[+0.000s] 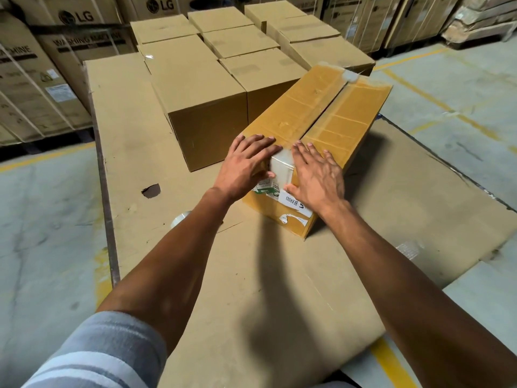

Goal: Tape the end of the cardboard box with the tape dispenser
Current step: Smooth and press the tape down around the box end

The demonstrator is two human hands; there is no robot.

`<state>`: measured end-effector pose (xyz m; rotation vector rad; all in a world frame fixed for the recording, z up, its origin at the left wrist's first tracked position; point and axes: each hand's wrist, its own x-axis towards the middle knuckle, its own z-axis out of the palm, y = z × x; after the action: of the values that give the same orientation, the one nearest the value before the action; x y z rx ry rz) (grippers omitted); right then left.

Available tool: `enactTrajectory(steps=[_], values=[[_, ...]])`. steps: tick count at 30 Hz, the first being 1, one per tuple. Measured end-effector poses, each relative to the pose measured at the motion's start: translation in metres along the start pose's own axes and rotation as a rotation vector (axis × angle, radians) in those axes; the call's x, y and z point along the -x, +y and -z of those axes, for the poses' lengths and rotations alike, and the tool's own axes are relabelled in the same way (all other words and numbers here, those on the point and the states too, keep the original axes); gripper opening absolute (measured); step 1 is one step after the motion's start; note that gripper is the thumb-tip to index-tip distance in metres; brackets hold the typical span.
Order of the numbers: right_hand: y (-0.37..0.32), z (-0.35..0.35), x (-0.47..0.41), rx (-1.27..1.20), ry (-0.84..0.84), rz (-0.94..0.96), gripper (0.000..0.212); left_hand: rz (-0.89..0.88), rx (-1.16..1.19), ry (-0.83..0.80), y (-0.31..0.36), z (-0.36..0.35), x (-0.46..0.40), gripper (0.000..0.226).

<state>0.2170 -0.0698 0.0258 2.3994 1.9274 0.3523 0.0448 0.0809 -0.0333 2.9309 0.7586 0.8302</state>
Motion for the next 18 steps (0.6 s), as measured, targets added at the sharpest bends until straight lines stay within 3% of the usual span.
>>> enactTrajectory(steps=[3,7,12,18], values=[[0.003,0.001,-0.001,-0.059,-0.001,-0.005,0.095,-0.010,0.002,-0.003,0.001,0.003,0.000,0.072],[-0.001,0.004,-0.001,-0.147,0.026,-0.044,0.077,0.058,0.055,0.071,0.012,0.001,-0.001,0.053],[-0.002,0.003,0.001,-0.083,0.021,-0.035,0.078,0.067,0.019,0.097,0.011,-0.010,-0.001,0.059],[0.000,0.002,0.000,-0.001,-0.011,0.012,0.098,0.013,-0.038,0.038,0.005,-0.005,0.002,0.076]])
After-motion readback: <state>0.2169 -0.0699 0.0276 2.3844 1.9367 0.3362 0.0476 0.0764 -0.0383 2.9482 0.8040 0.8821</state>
